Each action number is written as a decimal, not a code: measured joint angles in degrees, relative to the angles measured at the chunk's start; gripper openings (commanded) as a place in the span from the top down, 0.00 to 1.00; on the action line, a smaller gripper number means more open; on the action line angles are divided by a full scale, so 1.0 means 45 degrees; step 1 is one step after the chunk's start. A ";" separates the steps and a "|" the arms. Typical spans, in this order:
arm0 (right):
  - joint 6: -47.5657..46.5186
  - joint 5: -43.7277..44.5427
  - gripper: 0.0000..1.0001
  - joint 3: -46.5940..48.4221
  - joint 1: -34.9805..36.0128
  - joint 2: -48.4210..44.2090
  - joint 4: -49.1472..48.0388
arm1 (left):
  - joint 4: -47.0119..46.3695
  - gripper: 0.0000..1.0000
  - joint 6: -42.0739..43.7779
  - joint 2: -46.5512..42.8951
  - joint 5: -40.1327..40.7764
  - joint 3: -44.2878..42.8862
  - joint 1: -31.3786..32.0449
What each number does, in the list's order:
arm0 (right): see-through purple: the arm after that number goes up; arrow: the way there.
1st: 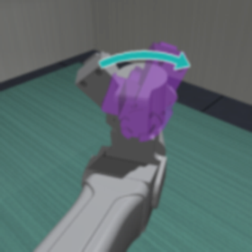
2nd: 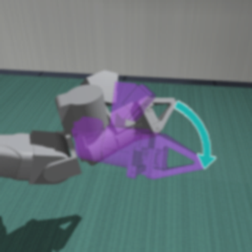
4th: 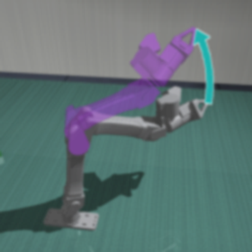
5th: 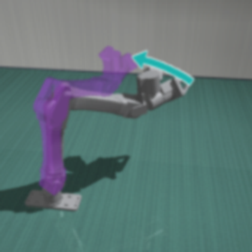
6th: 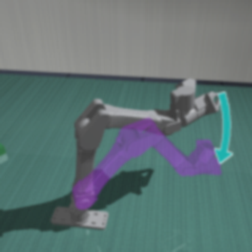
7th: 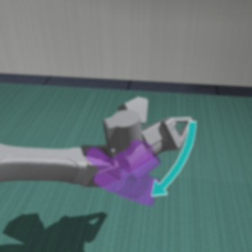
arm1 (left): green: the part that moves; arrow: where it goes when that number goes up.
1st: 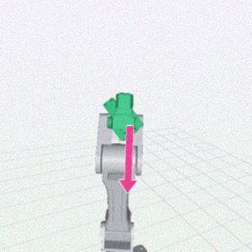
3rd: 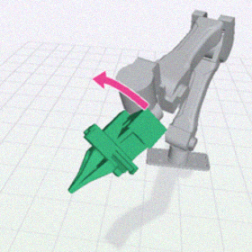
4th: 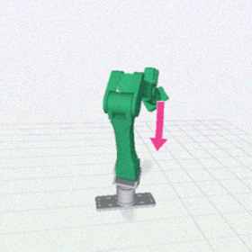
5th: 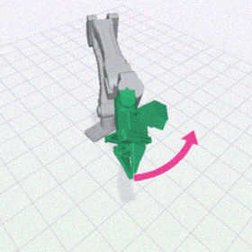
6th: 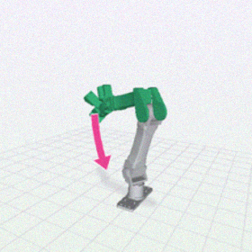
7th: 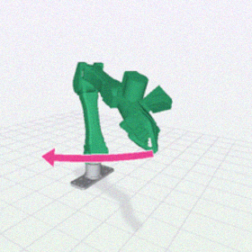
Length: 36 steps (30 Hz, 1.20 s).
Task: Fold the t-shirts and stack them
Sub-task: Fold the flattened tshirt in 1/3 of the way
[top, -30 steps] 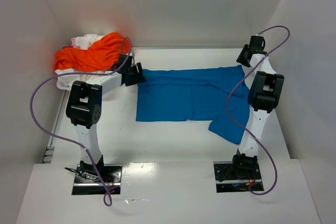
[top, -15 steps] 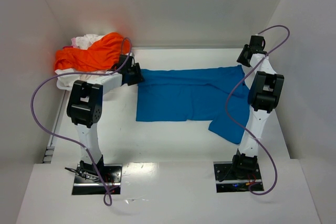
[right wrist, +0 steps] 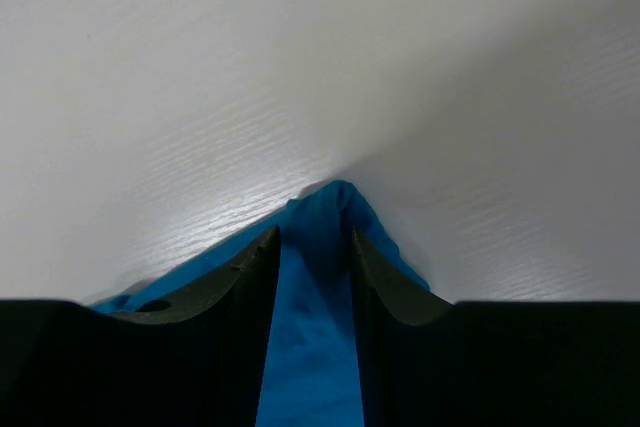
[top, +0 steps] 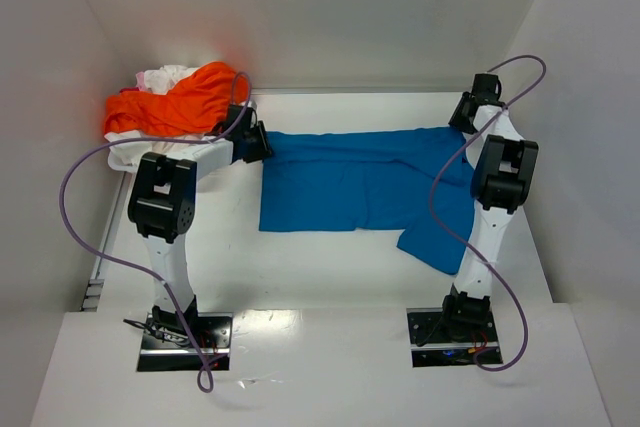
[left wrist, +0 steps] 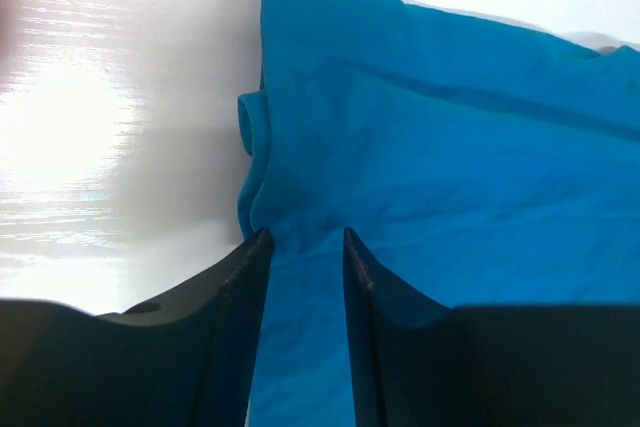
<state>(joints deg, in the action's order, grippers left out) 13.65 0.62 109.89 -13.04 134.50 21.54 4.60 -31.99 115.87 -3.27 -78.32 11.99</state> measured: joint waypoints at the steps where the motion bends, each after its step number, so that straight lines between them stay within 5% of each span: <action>1: -0.0015 -0.0005 0.66 0.0000 0.0000 0.0078 0.0049 | -0.0010 0.60 0.0000 0.0029 0.0000 0.0000 0.0000; 12: -0.0185 -0.0083 1.00 0.0291 -0.0005 0.0476 0.0418 | -0.0034 0.81 0.0010 0.0131 -0.0058 0.0000 0.0000; 21: -0.0141 0.0369 1.00 0.0933 -0.0005 0.0476 0.0704 | 0.0024 1.00 0.0010 0.0146 0.0000 0.0000 0.0000; 36: 0.0044 0.0690 1.00 0.1326 -0.0189 0.0476 0.0884 | 0.0126 1.00 0.0010 0.0141 0.0107 0.0525 -0.0160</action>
<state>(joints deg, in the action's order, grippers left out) 13.85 3.73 115.85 -13.89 136.64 25.52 5.17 -31.94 116.51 -2.79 -75.96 11.27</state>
